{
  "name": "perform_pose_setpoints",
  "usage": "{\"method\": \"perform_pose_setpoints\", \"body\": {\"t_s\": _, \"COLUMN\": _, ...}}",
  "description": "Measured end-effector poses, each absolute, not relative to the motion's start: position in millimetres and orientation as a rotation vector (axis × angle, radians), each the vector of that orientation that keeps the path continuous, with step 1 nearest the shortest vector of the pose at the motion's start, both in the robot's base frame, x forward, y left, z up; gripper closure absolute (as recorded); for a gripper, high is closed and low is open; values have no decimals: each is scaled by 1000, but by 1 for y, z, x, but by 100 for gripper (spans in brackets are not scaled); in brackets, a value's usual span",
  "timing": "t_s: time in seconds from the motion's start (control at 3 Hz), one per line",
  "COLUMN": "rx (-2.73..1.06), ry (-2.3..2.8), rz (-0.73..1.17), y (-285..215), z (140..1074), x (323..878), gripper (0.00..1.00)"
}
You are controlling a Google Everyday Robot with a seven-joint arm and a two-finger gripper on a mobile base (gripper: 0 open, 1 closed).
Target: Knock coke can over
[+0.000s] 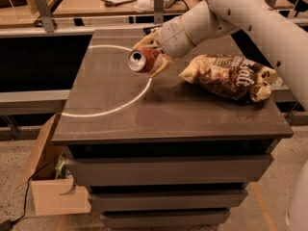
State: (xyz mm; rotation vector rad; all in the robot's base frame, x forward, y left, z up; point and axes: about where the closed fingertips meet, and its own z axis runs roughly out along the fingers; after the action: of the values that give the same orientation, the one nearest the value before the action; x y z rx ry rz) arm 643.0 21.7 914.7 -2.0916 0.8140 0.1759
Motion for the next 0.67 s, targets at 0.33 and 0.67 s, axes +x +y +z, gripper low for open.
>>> {"method": "perform_pose_setpoints", "body": {"t_s": 0.33, "rx": -2107, "ry": 806, "rz": 171, "y": 23, "z": 914, "x": 642, "gripper": 100}}
{"method": "perform_pose_setpoints", "body": {"t_s": 0.67, "rx": -2270, "ry": 721, "rz": 122, "y": 36, "z": 907, "x": 637, "gripper": 100}}
